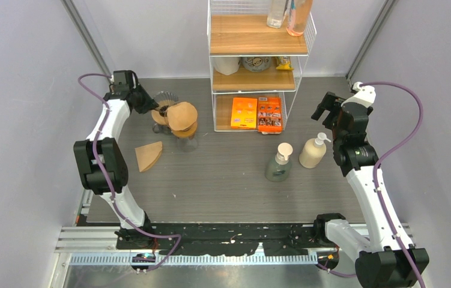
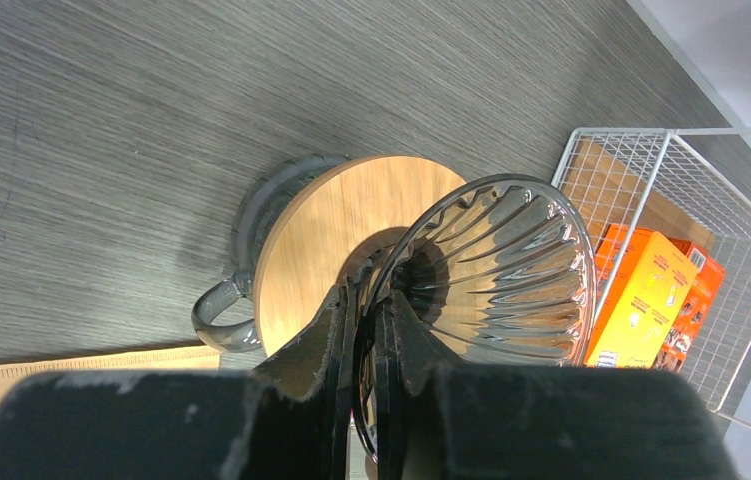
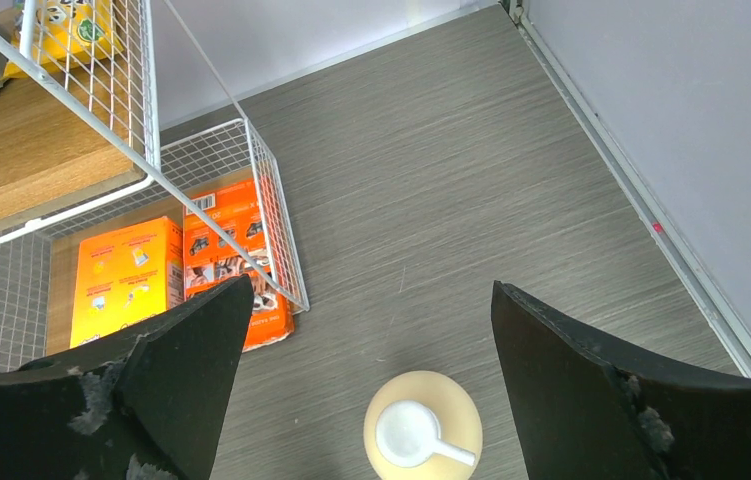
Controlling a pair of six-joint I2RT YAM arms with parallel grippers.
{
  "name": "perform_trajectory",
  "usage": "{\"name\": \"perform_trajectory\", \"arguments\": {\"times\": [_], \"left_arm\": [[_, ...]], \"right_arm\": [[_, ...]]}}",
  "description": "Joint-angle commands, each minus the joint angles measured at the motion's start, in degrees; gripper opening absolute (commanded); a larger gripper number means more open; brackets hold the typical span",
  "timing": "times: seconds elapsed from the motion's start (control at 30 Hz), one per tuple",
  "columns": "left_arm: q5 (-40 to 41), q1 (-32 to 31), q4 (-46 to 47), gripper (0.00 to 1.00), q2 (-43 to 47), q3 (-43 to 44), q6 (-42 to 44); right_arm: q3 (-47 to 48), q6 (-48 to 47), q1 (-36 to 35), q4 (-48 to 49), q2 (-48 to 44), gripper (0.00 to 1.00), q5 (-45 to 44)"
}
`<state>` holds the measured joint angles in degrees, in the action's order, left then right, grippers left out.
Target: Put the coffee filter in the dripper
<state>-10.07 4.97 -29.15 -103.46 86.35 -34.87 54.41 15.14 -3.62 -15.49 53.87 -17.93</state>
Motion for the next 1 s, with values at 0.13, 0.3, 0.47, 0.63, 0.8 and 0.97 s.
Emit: {"name": "perform_trajectory", "arguments": {"times": [0.13,0.3,0.47,0.63,0.8,0.97], "left_arm": [[2.7,-0.9,-10.8,0.23,-2.2,-0.9,4.6],[1.7,-1.1,-10.3,0.26,-1.1,-0.2,4.3],[1.1,-1.4,-10.3,0.29,-0.4,1.4,4.1],[0.8,-1.7,-10.7,0.36,0.2,3.8,4.4],[0.0,-1.9,-10.5,0.42,1.1,5.7,4.6],[-0.6,-1.9,-10.5,0.48,2.0,7.7,4.7]], "right_arm": [[0.2,-0.4,0.2,2.2,-1.2,0.95,-0.7],[0.4,-0.4,0.2,2.1,-0.7,0.95,-0.4],[0.5,-0.6,0.2,2.1,-0.5,0.95,-0.4],[0.5,-0.6,0.2,2.1,-0.4,0.96,-0.4],[0.5,-0.6,0.2,2.1,-0.3,0.95,-0.4],[0.5,-0.7,0.2,2.1,-0.4,0.96,-0.4]]}}
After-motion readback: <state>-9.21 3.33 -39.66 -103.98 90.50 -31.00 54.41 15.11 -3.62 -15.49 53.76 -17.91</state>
